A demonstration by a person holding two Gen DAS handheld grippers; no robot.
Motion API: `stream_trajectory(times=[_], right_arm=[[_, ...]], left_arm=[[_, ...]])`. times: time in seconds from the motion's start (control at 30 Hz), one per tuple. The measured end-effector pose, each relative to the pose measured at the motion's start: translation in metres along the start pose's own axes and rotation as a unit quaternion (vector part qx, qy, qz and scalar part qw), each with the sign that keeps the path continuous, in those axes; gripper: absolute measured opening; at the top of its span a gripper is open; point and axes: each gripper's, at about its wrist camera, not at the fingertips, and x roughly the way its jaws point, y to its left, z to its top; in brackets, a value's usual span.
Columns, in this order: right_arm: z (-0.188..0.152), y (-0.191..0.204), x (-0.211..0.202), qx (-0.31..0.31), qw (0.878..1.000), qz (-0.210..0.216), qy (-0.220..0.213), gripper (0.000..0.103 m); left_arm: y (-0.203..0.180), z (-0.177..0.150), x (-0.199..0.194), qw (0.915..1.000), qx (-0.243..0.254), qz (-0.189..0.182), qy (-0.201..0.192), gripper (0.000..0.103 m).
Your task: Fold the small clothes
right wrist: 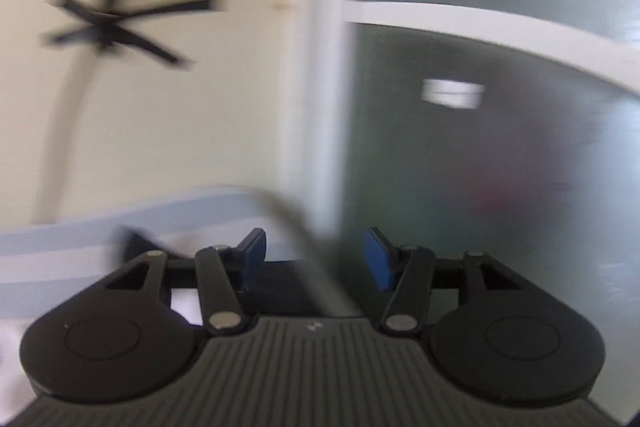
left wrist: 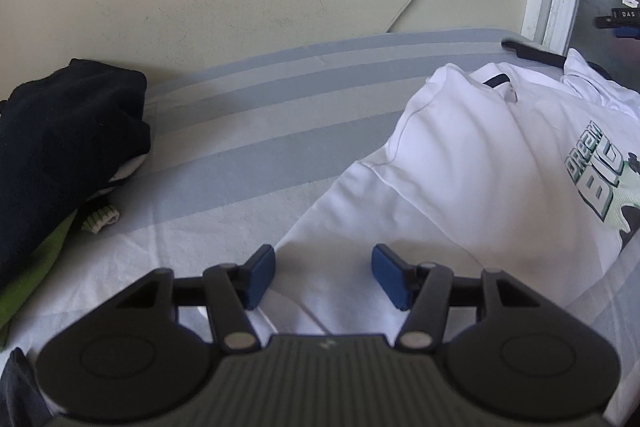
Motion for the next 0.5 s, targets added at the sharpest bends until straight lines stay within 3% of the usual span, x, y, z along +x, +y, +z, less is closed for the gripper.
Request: stream_trajectory(times=[0.03, 0.07, 0.1, 0.17, 0.23, 0.27, 0.3, 0.33, 0.37, 0.4, 0.5], right_arm=[[-0.002, 0.014, -0.002, -0.016, 0.998, 0.06, 0.016, 0.065], [-0.006, 0.038, -0.004, -0.048, 0.989, 0.136, 0.039, 0.073], [-0.013, 0.061, -0.005, -0.077, 0.978, 0.185, 0.055, 0.082], [-0.025, 0.104, 0.005, -0.129, 0.962, 0.227, 0.081, 0.087], [-0.043, 0.132, 0.018, -0.17, 0.952, 0.226, 0.12, 0.087], [-0.049, 0.138, 0.034, -0.172, 0.946, 0.229, 0.151, 0.08], [-0.056, 0.142, 0.047, -0.158, 0.94, 0.242, 0.182, 0.065], [-0.058, 0.14, 0.044, -0.154, 0.944, 0.247, 0.153, 0.036], [-0.057, 0.142, 0.042, -0.159, 0.94, 0.261, 0.154, 0.008], [-0.052, 0.14, 0.033, -0.143, 0.944, 0.259, 0.147, 0.006], [-0.023, 0.118, -0.012, -0.127, 0.956, 0.259, 0.051, 0.006]], left_arm=[[0.0, 0.0, 0.002, 1.0, -0.005, -0.002, 0.0, 0.05], [0.0, 0.001, 0.003, 0.9999, -0.01, -0.005, -0.002, 0.042], [0.0, 0.001, 0.003, 0.9998, -0.014, -0.008, -0.005, 0.03], [-0.001, 0.002, 0.001, 0.9998, -0.018, -0.005, -0.009, 0.009], [-0.002, 0.001, -0.003, 0.9997, -0.02, 0.002, -0.013, 0.005], [-0.002, 0.0, -0.006, 0.9996, -0.022, 0.007, -0.017, 0.005], [-0.004, -0.001, -0.01, 0.9993, -0.023, 0.018, -0.022, 0.005], [-0.004, -0.002, -0.016, 0.9988, -0.022, 0.033, -0.03, 0.005], [-0.004, -0.001, -0.024, 0.9978, -0.02, 0.047, -0.042, 0.005], [-0.002, 0.0, -0.036, 0.9964, -0.023, 0.054, -0.06, 0.005], [0.007, 0.011, -0.076, 0.9908, -0.046, 0.051, -0.116, 0.005]])
